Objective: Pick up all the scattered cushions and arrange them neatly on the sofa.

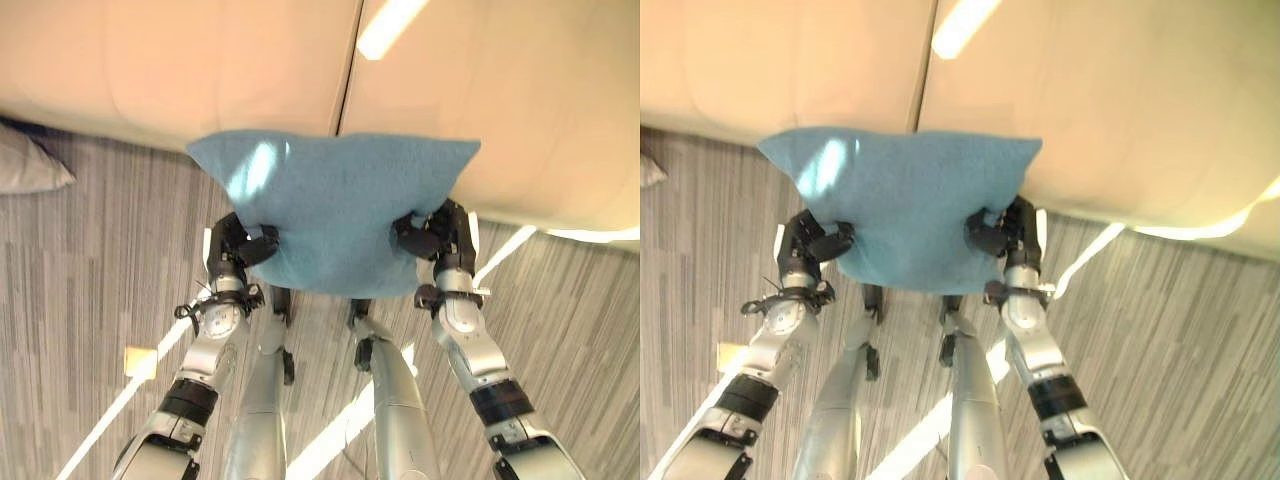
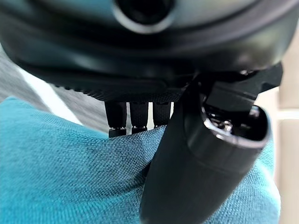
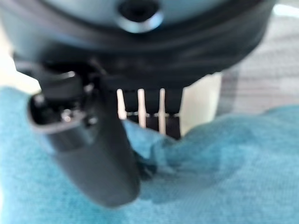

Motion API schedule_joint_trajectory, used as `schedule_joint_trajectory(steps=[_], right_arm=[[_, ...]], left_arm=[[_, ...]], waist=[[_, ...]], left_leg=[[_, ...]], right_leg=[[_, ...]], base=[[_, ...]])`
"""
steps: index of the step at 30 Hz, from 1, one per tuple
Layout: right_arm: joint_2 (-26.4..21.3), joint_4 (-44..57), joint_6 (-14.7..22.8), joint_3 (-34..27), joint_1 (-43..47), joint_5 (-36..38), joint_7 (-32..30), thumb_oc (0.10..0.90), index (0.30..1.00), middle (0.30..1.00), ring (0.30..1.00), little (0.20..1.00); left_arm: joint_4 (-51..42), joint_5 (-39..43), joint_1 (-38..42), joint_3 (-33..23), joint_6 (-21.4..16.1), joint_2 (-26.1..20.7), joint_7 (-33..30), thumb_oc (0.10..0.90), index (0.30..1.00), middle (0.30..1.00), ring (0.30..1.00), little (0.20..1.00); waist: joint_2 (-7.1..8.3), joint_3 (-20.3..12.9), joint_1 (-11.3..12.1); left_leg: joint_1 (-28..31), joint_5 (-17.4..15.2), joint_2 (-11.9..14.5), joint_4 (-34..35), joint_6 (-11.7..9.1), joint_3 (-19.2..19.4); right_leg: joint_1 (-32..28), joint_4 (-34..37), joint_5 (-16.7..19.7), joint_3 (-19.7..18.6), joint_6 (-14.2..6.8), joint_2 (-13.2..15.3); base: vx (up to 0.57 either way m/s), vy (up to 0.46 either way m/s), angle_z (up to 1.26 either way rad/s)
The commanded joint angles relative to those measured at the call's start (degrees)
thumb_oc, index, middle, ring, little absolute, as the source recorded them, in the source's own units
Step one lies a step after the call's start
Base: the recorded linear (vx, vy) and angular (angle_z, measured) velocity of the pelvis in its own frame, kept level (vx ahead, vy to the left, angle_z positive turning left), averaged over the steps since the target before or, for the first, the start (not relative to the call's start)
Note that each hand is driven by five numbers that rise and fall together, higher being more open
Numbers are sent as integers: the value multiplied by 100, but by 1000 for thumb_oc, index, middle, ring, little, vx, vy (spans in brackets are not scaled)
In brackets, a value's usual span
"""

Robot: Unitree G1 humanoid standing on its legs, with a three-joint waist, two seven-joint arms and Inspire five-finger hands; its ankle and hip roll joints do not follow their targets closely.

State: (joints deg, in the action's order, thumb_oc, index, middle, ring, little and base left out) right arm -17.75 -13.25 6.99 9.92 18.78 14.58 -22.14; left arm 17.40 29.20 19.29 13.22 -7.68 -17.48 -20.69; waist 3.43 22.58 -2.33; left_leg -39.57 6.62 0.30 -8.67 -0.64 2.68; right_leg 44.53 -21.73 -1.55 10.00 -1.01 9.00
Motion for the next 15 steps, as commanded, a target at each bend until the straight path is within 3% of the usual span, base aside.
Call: schedule_joint_trajectory(steps=[1,6,15], right_arm=[[161,591,764,261,-172,-126,503,400,300,300,300,300],[-26,955,765,-140,-1155,-152,786,400,300,300,300,300],[-192,1371,703,-520,-1786,-410,957,400,300,300,300,300]], left_arm=[[-737,-113,-146,439,-715,266,698,400,300,300,300,300],[-996,-185,-973,460,-649,14,1021,400,300,300,300,300],[-1187,-314,-1514,269,-597,-67,1135,400,300,300,300,300]], waist=[[-168,-1054,-62],[-167,-1369,-179],[-151,-1930,-369]], left_leg=[[516,-692,-110,14,-299,-293],[2161,-622,145,666,-426,-116],[3278,-707,477,747,-631,288]], right_leg=[[-873,1077,246,121,-568,43],[-2574,1717,159,211,-600,-168],[-3832,2261,14,211,-550,-470]], base=[[81,-83,-3],[181,-101,-6],[102,-104,1]])
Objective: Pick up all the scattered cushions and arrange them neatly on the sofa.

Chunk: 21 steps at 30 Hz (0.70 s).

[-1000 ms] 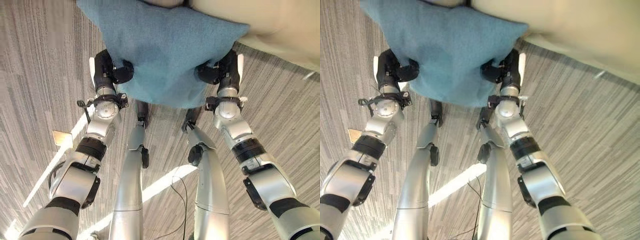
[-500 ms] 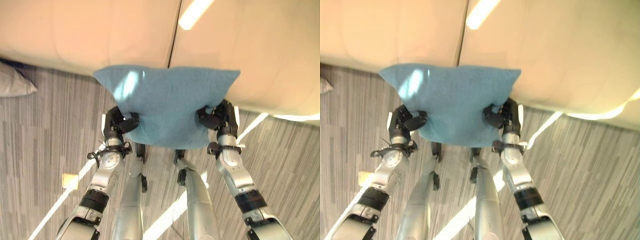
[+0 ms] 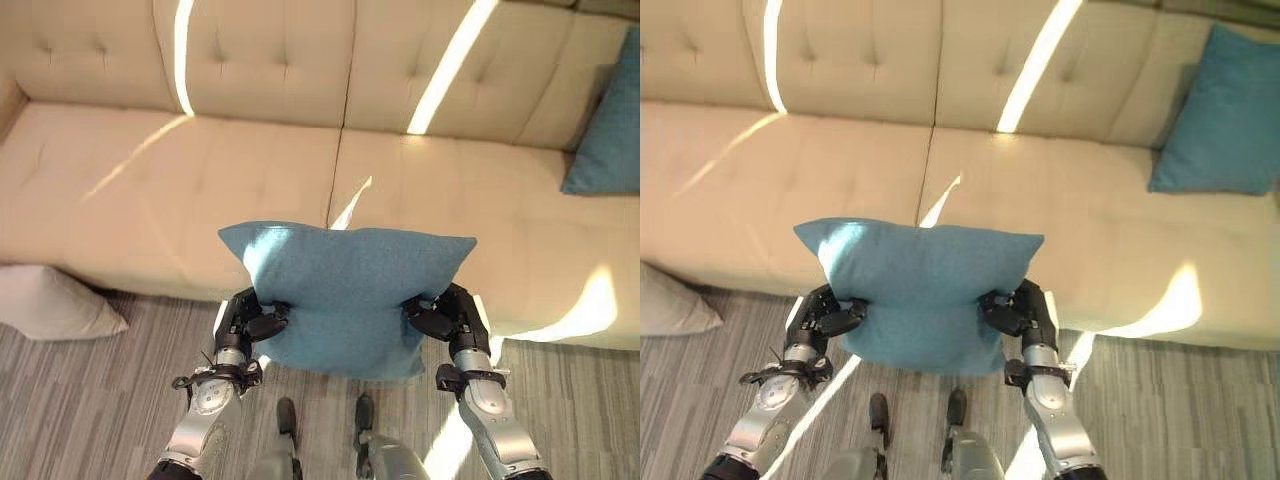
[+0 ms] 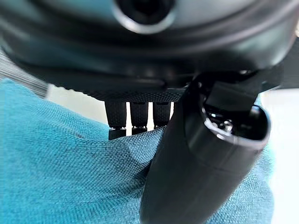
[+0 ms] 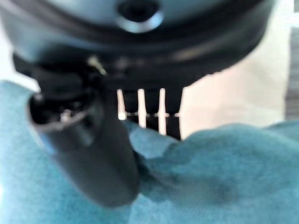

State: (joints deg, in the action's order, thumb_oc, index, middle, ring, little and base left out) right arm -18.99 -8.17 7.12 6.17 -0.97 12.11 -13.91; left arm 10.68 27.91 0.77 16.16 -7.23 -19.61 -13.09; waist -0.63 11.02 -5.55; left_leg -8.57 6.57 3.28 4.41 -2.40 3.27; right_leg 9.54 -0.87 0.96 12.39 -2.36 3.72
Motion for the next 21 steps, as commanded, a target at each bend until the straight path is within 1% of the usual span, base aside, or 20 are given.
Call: schedule_joint_trajectory(steps=[1,2,3,5,6,7,8,10,13,14,15,17,18,20,21], right_arm=[[-90,893,678,-160,142,-185,155,400,300,300,300,300],[-90,899,674,-160,135,-185,156,400,300,300,300,300],[-151,955,663,-167,70,-236,193,400,300,300,300,300],[-170,973,661,-170,47,-248,206,400,300,300,300,300],[-205,956,650,-152,41,-241,210,400,300,300,300,300],[-205,957,650,-152,41,-241,210,400,300,300,300,300],[-225,935,636,-132,75,-225,217,400,300,300,300,300],[-213,935,632,-140,105,-206,229,400,300,300,300,300],[-214,948,610,-136,166,-182,158,400,300,300,300,300],[-188,976,588,-135,162,-146,184,400,300,300,300,300],[-184,990,592,-123,153,-173,192,400,300,300,300,300],[-133,1007,581,-91,159,-177,201,400,300,300,300,300],[-76,1051,554,-57,145,-236,251,400,300,300,300,300],[-8,1086,534,-37,147,-254,296,400,300,300,300,300],[12,1083,529,-24,170,-281,305,400,300,300,300,300]], left_arm=[[-548,-189,297,-51,-629,139,380,400,300,300,300,300],[-553,-189,291,-51,-627,138,380,400,300,300,300,300],[-654,-267,267,-27,-591,117,402,400,300,300,300,300],[-675,-302,240,-14,-587,120,394,400,300,300,300,300],[-701,-364,237,33,-583,116,374,400,300,300,300,300],[-701,-364,238,33,-583,116,374,400,300,300,300,300],[-727,-438,269,97,-591,106,375,400,300,300,300,300],[-755,-506,292,136,-578,100,376,400,300,300,300,300],[-742,-557,332,150,-499,84,345,400,300,300,300,300],[-742,-531,299,123,-519,86,368,400,300,300,300,300],[-759,-556,250,107,-515,69,371,400,300,300,300,300],[-826,-546,133,86,-515,52,387,400,300,300,300,300],[-899,-568,33,28,-506,-6,392,400,300,300,300,300],[-940,-585,16,15,-491,-45,406,400,300,300,300,300],[-937,-600,34,2,-490,-67,391,400,300,300,300,300]], waist=[[269,-806,-56],[271,-797,-51],[330,-808,-59],[355,-800,-56],[398,-780,-39],[397,-779,-38],[430,-718,-5],[468,-719,12],[459,-748,71],[420,-789,83],[417,-828,97],[422,-850,122],[435,-847,205],[418,-825,238],[394,-788,252]], left_leg=[[214,-754,188,-635,-443,248],[225,-765,191,-647,-443,252],[260,-899,223,-939,-411,258],[251,-940,236,-1112,-401,262],[201,-990,258,-1502,-367,227],[200,-993,259,-1506,-367,227],[63,-989,178,-1684,-335,140],[-155,-1004,101,-1591,-281,102],[-535,-716,74,-1304,-286,216],[-482,-734,93,-1090,-271,234],[-393,-728,89,-1004,-255,218],[-285,-783,17,-1006,-210,149],[-34,-876,-59,-915,-89,297],[92,-931,-108,-849,14,371],[158,-953,-128,-815,77,412]], right_leg=[[-413,193,-257,-48,-403,38],[-430,199,-256,-52,-403,35],[-594,216,-315,-87,-355,10],[-673,227,-331,-114,-334,3],[-795,235,-342,-171,-309,-4],[-796,236,-342,-170,-309,-5],[-841,234,-348,-212,-300,27],[-852,235,-356,-203,-307,62],[-904,249,-426,-233,-346,50],[-906,248,-470,-267,-355,5],[-914,241,-496,-286,-363,-7],[-958,183,-526,-348,-395,43],[-1011,-45,-585,-483,-478,171],[-924,-414,-572,-545,-558,265],[-805,-711,-528,-570,-616,324]], base=[[112,-118,-6],[39,-97,-9],[15,-72,-12],[26,-66,-9],[28,-40,-9],[11,-6,-14],[1,28,-18],[43,44,-11],[113,92,7],[145,103,-4],[173,115,-16],[247,207,-59],[286,298,-64],[180,255,-45],[89,206,-59]])
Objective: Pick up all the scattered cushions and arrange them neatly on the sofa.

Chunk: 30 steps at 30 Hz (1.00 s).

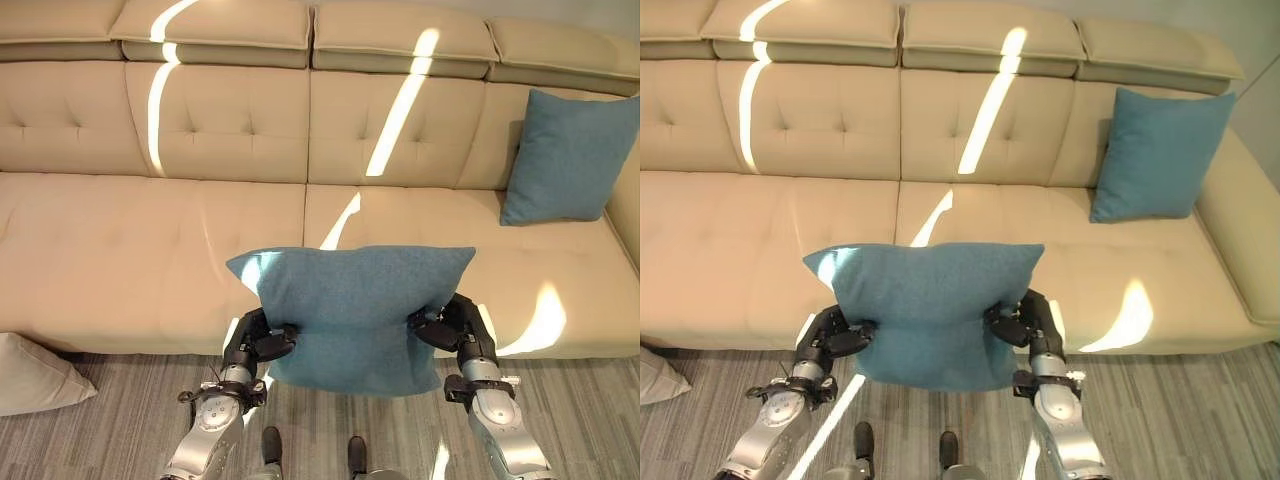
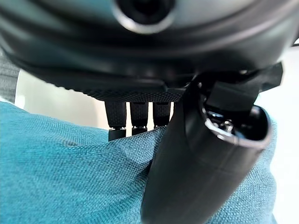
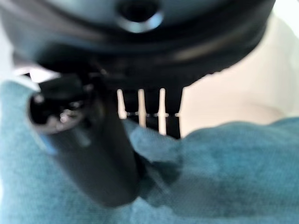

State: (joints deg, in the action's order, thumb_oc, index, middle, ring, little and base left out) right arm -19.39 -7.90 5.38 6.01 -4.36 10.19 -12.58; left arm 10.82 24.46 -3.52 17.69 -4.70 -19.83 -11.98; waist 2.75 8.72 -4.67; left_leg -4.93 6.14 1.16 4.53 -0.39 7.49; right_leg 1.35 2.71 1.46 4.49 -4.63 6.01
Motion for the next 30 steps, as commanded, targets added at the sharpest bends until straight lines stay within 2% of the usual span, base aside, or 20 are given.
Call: schedule_joint_trajectory(steps=[1,4,7,8,9,11,13,15,17,18,19,20,21,23,25,27,28,30], right_arm=[[73,1065,688,20,559,-108,186,400,300,300,300,300],[144,1053,702,110,651,-114,215,400,300,300,300,300],[185,1062,710,137,664,-126,236,400,300,300,300,300],[171,1054,700,153,669,-146,254,400,300,300,300,300],[152,1025,696,179,730,-161,238,400,300,300,300,300],[138,994,683,177,788,-143,231,400,300,300,300,300],[132,990,682,176,796,-154,235,400,300,300,300,300],[90,1001,703,109,683,-193,249,400,300,300,300,300],[22,971,703,26,516,-217,241,400,300,300,300,300],[-2,979,707,-25,446,-195,242,400,300,300,300,300],[-39,967,708,-82,403,-168,233,400,300,300,300,300],[-122,976,699,-108,421,-151,196,400,300,300,300,300],[-141,959,669,-115,397,-104,200,400,300,300,300,300],[-139,964,656,-134,361,-85,201,400,300,300,300,300],[-145,957,661,-176,344,-99,189,400,300,300,300,300],[-172,934,653,-194,349,-107,151,400,300,300,300,300],[-174,932,653,-194,349,-106,151,400,300,300,300,300],[-156,900,638,-215,378,-80,49,400,300,300,300,300]], left_arm=[[-967,-271,480,-167,-755,-78,243,400,300,300,300,300],[-976,-285,499,-223,-776,-150,201,400,300,300,300,300],[-950,-309,508,-250,-784,-147,206,400,300,300,300,300],[-953,-309,499,-272,-797,-143,204,400,300,300,300,300],[-966,-289,465,-307,-806,-122,215,400,300,300,300,300],[-958,-275,445,-324,-808,-98,230,400,300,300,300,300],[-945,-287,451,-339,-806,-76,219,400,300,300,300,300],[-883,-307,492,-305,-819,-13,314,400,300,300,300,300],[-863,-270,487,-261,-832,69,391,400,300,300,300,300],[-863,-259,473,-237,-816,92,400,400,300,300,300,300],[-859,-235,487,-202,-800,112,418,400,300,300,300,300],[-846,-209,507,-156,-782,137,433,400,300,300,300,300],[-829,-196,492,-174,-753,161,439,400,300,300,300,300],[-818,-172,484,-166,-724,176,461,400,300,300,300,300],[-814,-199,504,-148,-693,177,473,400,300,300,300,300],[-811,-227,532,-120,-672,178,450,400,300,300,300,300],[-811,-228,532,-119,-672,180,449,400,300,300,300,300],[-841,-260,576,-115,-631,175,378,400,300,300,300,300]], waist=[[37,-502,164],[-56,-353,169],[-85,-330,178],[-82,-341,181],[-82,-359,191],[-59,-375,194],[-58,-364,173],[17,-385,99],[92,-439,56],[94,-436,24],[118,-402,18],[141,-319,46],[178,-298,54],[226,-290,88],[246,-338,90],[198,-369,106],[209,-368,107],[133,-345,184]], left_leg=[[-141,-923,52,-802,-51,16],[-24,-962,50,-752,106,113],[106,-1039,26,-711,132,152],[173,-1087,-6,-691,135,159],[298,-1155,-35,-648,118,200],[423,-1225,-67,-617,97,226],[521,-1279,-77,-616,79,207],[652,-1448,-138,-722,19,74],[596,-1613,-72,-1268,-137,69],[444,-1559,36,-1711,-253,66],[144,-1335,146,-2321,-402,41],[-342,-1052,240,-3211,-503,-44],[-618,-987,323,-3566,-454,-29],[-843,-1054,367,-3370,-367,21],[-841,-1205,382,-2788,-280,55],[-902,-970,400,-2069,-292,64],[-869,-941,384,-2013,-293,72],[-1157,-427,386,-1387,-421,36]], right_leg=[[213,-1447,-415,176,-474,160],[700,-2341,-229,184,-563,239],[929,-2472,-245,322,-524,279],[973,-2276,-299,399,-485,277],[969,-1747,-289,634,-446,290],[1079,-1296,-170,825,-457,279],[1136,-1084,-72,890,-469,222],[939,-738,-66,711,-453,87],[652,-551,-56,629,-343,25],[483,-444,-79,660,-267,-24],[365,-386,-108,674,-171,-58],[229,-318,-195,736,-15,-109],[102,-288,-317,733,85,-154],[6,-286,-384,723,105,-143],[-44,-255,-448,729,52,-138],[-132,-235,-540,719,18,-186],[-137,-235,-543,716,17,-172],[-343,-186,-700,656,10,-296]], base=[[48,179,-49],[27,157,-23],[79,70,-22],[159,0,-6],[215,-18,0],[163,-42,-7],[141,-57,-20],[249,-160,4],[224,-211,27],[130,-207,35],[84,-253,36],[101,-256,45],[112,-206,28],[146,-85,1],[187,1,1],[170,46,4],[144,50,3],[261,80,-5]])
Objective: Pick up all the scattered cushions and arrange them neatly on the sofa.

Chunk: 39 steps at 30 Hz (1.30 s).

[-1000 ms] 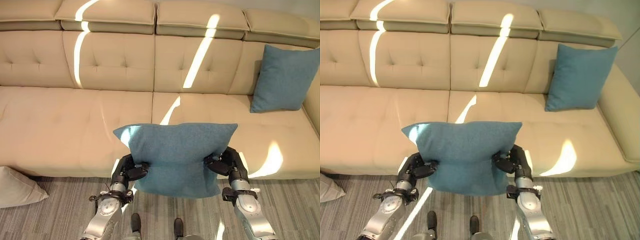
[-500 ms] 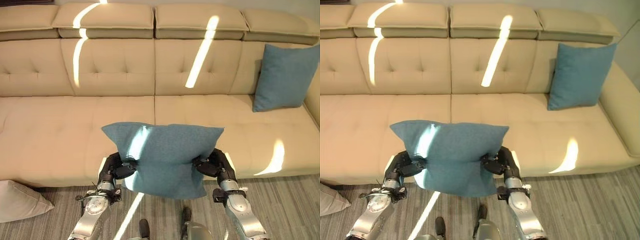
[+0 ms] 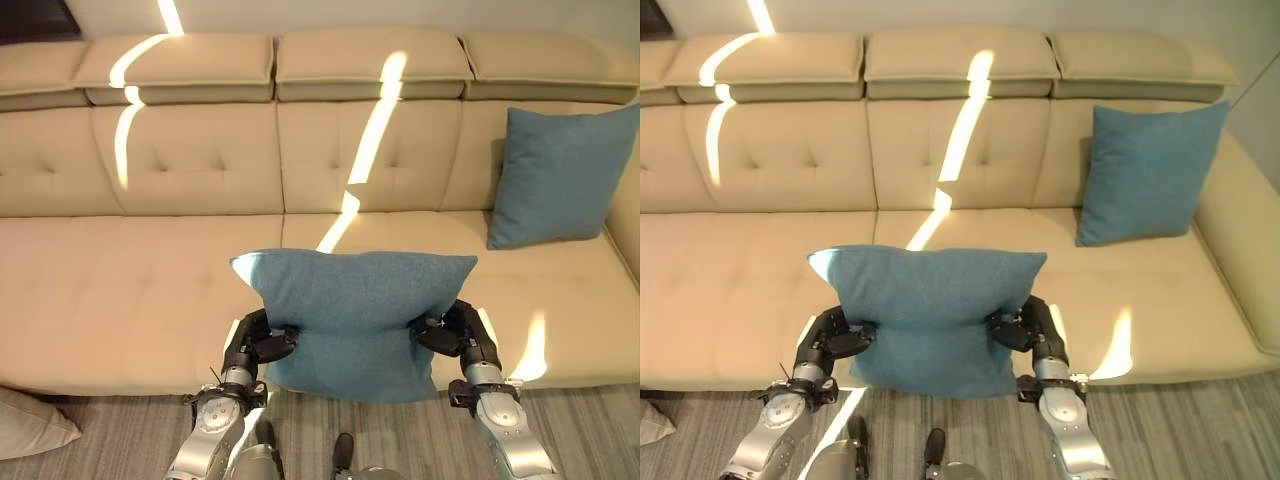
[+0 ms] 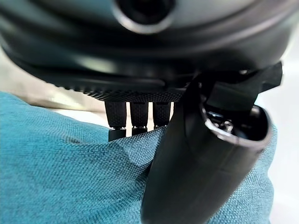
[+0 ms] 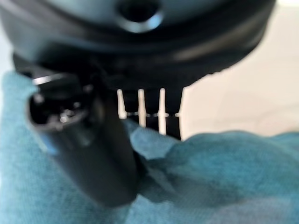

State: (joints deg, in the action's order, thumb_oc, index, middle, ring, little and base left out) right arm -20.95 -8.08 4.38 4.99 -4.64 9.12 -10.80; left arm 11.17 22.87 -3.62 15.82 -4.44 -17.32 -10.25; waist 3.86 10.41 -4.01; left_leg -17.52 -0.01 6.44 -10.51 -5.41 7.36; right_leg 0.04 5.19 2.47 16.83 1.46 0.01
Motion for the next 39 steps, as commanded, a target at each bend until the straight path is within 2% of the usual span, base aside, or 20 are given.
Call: schedule_joint_trajectory(steps=[1,3,5,8,12,13,16,18,19,21,22,25,32,39], right_arm=[[17,927,728,-109,413,30,-120,400,300,300,300,300],[35,948,734,-97,378,-24,-97,400,300,300,300,300],[37,941,712,-82,375,-46,-78,400,300,300,300,300],[79,957,684,-34,426,-106,-29,400,300,300,300,300],[170,975,662,-1,474,-146,14,400,300,300,300,300],[200,1011,652,46,569,-184,35,400,300,300,300,300],[272,1029,676,95,651,-206,32,400,300,300,300,300],[282,1043,673,91,645,-247,58,400,300,300,300,300],[243,1015,675,77,680,-287,38,400,300,300,300,300],[221,973,681,82,669,-309,1,400,300,300,300,300],[229,964,660,47,650,-295,9,400,300,300,300,300],[207,928,658,13,587,-306,-1,400,300,300,300,300],[102,913,618,-175,429,-322,-55,400,300,300,300,300],[-2,914,642,-295,660,-503,-294,400,300,300,300,300]], left_arm=[[-889,-87,582,68,-669,-83,213,400,300,300,300,300],[-916,-97,511,68,-670,-84,227,400,300,300,300,300],[-942,-96,470,68,-658,-117,238,400,300,300,300,300],[-999,-121,436,34,-640,-194,252,400,300,300,300,300],[-1032,-107,454,-12,-644,-244,211,400,300,300,300,300],[-1077,-105,465,-63,-653,-298,144,400,300,300,300,300],[-1064,-125,507,-141,-688,-357,104,400,300,300,300,300],[-1058,-148,505,-161,-718,-340,115,400,300,300,300,300],[-1034,-136,507,-188,-748,-316,124,400,300,300,300,300],[-1027,-154,543,-177,-745,-297,91,400,300,300,300,300],[-1035,-156,563,-217,-767,-286,115,400,300,300,300,300],[-1039,-189,586,-214,-768,-223,128,400,300,300,300,300],[-1100,-196,464,-389,-761,-184,103,400,300,300,300,300],[-1210,-372,725,-537,-826,-212,-105,400,300,300,300,300]], waist=[[-14,-535,130],[-38,-609,138],[-11,-676,140],[45,-751,191],[70,-727,253],[42,-631,231],[-26,-512,223],[-46,-523,180],[-69,-522,135],[-6,-511,31],[6,-515,8],[51,-559,22],[-67,-815,18],[-143,-799,37]], left_leg=[[158,241,-136,310,72,16],[353,243,-178,542,104,-31],[446,192,-238,488,130,-28],[664,-6,-340,487,257,71],[830,-174,-427,498,425,175],[945,-219,-460,539,555,201],[1044,-254,-425,637,649,261],[1194,-260,-471,764,640,194],[1293,-266,-503,867,624,146],[1393,-329,-607,925,615,82],[1406,-340,-636,916,601,23],[1458,-330,-678,1030,564,-19],[1763,-163,-593,1528,403,-89],[1686,-155,-538,1551,293,-133]], right_leg=[[-254,-437,-849,-619,-614,264],[-336,-469,-911,-676,-637,279],[-382,-540,-943,-730,-661,344],[-410,-726,-985,-812,-753,497],[-171,-1364,-918,-887,-910,658],[176,-2045,-609,-940,-1033,762],[675,-2733,-484,-952,-1125,861],[814,-2514,-522,-995,-1066,795],[916,-2135,-561,-1065,-1028,696],[1047,-1403,-482,-1287,-972,516],[919,-1187,-448,-1380,-1017,486],[713,-826,-311,-1440,-964,479],[192,-114,-202,-1122,-940,432],[167,-19,-267,-913,-964,439]], base=[[302,114,-4],[267,133,-16],[242,136,-35],[205,162,-22],[92,144,-5],[30,147,-3],[25,102,-8],[126,47,-2],[148,-10,1],[134,-43,3],[108,-62,24],[85,-90,44],[118,-82,5],[62,-49,19]])
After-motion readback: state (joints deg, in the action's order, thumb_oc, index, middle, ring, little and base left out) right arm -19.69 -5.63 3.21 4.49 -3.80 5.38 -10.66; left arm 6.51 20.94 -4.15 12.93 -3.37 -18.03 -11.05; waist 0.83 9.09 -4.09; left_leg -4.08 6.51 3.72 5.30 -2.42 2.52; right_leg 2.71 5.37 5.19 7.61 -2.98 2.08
